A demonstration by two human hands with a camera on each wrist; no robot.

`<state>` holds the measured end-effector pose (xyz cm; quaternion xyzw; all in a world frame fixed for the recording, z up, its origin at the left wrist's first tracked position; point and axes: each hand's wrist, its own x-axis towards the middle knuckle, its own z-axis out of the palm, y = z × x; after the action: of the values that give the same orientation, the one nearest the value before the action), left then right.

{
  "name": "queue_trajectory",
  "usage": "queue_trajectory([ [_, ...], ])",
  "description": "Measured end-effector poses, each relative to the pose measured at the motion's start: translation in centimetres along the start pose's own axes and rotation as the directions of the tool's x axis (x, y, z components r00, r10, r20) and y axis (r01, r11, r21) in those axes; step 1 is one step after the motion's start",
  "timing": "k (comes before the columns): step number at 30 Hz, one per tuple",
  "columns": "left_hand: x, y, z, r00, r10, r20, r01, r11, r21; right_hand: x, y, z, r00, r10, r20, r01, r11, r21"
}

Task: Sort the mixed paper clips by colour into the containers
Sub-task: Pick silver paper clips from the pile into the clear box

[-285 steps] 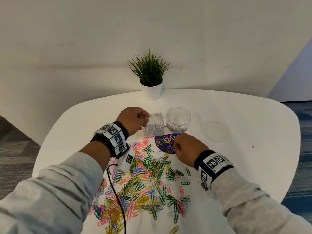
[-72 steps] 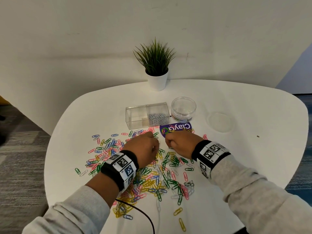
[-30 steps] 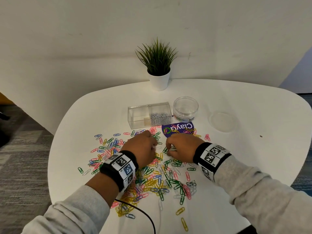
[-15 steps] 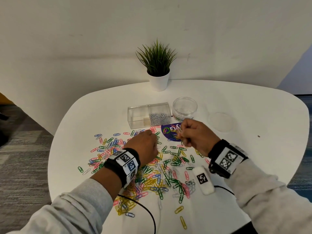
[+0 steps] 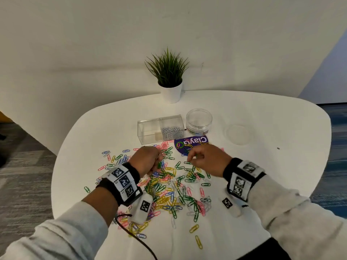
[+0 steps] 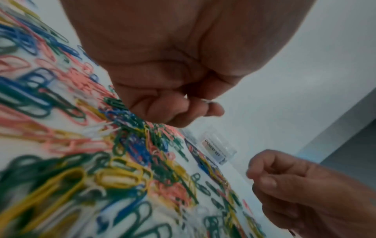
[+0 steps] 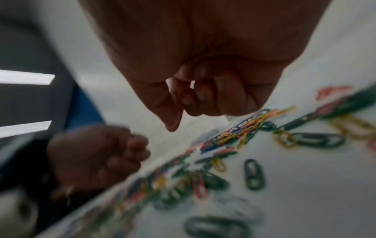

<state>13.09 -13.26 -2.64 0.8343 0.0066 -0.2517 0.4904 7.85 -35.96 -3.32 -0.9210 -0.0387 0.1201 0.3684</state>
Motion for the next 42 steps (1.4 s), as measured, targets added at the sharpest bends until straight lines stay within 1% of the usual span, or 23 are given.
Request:
queue_trajectory([
  [2,-0.3,-0.1,0.8,0.999,-0.010,0.049,0.007,0.998,0.064,0.0,-0.4,0.9,0.994,-0.054,0.092,0.071,0.978,-0.196],
  [4,-0.3,-0.4,1.6,0.994,0.066,0.093,-0.089,0.959,0.271,0.1,-0.4,1.6,0.990,-0.070,0.122,0.103,0.952,-0.289],
  [7,-0.2,-0.9,2.6,0.951,0.237,0.201,-0.310,0.766,0.563,0.5,-0.3,2.3,0.987,-0.058,0.151,0.115,0.906,-0.408],
  [9,-0.3,-1.1,3.0,0.907,0.281,0.313,-0.420,0.601,0.680,0.7,-0.2,2.6,0.987,-0.021,0.158,0.088,0.901,-0.425],
  [11,-0.5,-1.4,3.1,0.874,0.312,0.372,-0.482,0.469,0.740,0.8,-0.1,2.6,0.988,0.006,0.157,0.061,0.907,-0.416],
  [12,-0.5,-1.4,3.1,0.865,0.328,0.380,-0.495,0.432,0.754,0.9,0.0,2.6,0.987,0.017,0.159,0.052,0.909,-0.414],
  [14,-0.4,-1.5,3.1,0.866,0.333,0.372,-0.488,0.406,0.773,0.9,0.0,2.4,0.986,0.035,0.163,0.032,0.919,-0.394],
  [16,-0.1,-1.6,3.1,0.877,0.334,0.346,-0.467,0.418,0.779,0.9,0.1,2.2,0.985,0.055,0.165,0.006,0.936,-0.351],
  [18,0.0,-1.5,3.0,0.897,0.319,0.306,-0.431,0.476,0.767,0.9,0.3,2.2,0.983,0.069,0.168,-0.015,0.952,-0.307],
  [22,0.3,-1.5,2.5,0.930,0.220,0.294,-0.367,0.573,0.732,0.5,0.2,1.4,0.988,0.073,0.138,-0.042,0.977,-0.211],
  [24,0.3,-1.5,2.2,0.929,0.193,0.315,-0.366,0.598,0.713,0.1,0.2,0.6,0.993,0.079,0.092,-0.073,0.995,-0.066],
  [26,0.3,-1.6,2.1,0.921,0.185,0.342,-0.381,0.603,0.701,-0.2,0.3,-0.1,0.992,0.107,0.059,-0.115,0.984,0.139],
  [28,0.1,-1.5,1.7,0.915,0.207,0.347,-0.395,0.637,0.662,-0.4,0.5,-0.5,0.980,0.182,0.075,-0.197,0.895,0.401],
  [30,0.0,-1.3,1.2,0.921,0.234,0.312,-0.378,0.730,0.570,-0.4,0.8,-0.5,0.962,0.243,0.122,-0.262,0.703,0.661],
  [31,0.1,-1.2,0.8,0.931,0.228,0.285,-0.347,0.796,0.496,-0.5,0.8,-0.5,0.957,0.255,0.140,-0.273,0.614,0.741],
  [34,0.2,-1.4,-0.3,0.967,0.132,0.219,-0.164,0.977,0.133,-0.7,0.8,-0.5,0.950,0.242,0.197,-0.288,0.437,0.852],
  [36,0.2,-1.6,-0.8,0.971,0.042,0.235,-0.014,0.992,-0.122,-0.8,0.7,-0.4,0.948,0.226,0.224,-0.297,0.377,0.877],
  [37,0.1,-1.7,-0.9,0.966,0.020,0.256,0.031,0.980,-0.195,-0.8,0.7,-0.2,0.946,0.226,0.231,-0.303,0.372,0.878],
  [38,0.0,-1.7,-0.9,0.961,0.006,0.277,0.065,0.967,-0.246,-0.7,0.8,0.0,0.944,0.233,0.235,-0.312,0.389,0.867],
  [39,-0.2,-1.6,-0.9,0.955,-0.003,0.296,0.093,0.952,-0.291,-0.6,0.8,0.3,0.944,0.237,0.231,-0.316,0.446,0.837],
  [40,-0.3,-1.5,-0.8,0.951,-0.013,0.310,0.120,0.936,-0.330,-0.6,0.9,0.6,0.951,0.234,0.204,-0.304,0.565,0.767],
  [41,-0.3,-1.5,-0.8,0.947,-0.025,0.319,0.145,0.923,-0.356,-0.6,0.7,0.8,0.963,0.209,0.169,-0.269,0.733,0.625],
  [42,-0.4,-1.5,-0.7,0.944,-0.037,0.327,0.163,0.916,-0.366,-0.7,0.6,1.0,0.976,0.162,0.148,-0.210,0.886,0.412],
])
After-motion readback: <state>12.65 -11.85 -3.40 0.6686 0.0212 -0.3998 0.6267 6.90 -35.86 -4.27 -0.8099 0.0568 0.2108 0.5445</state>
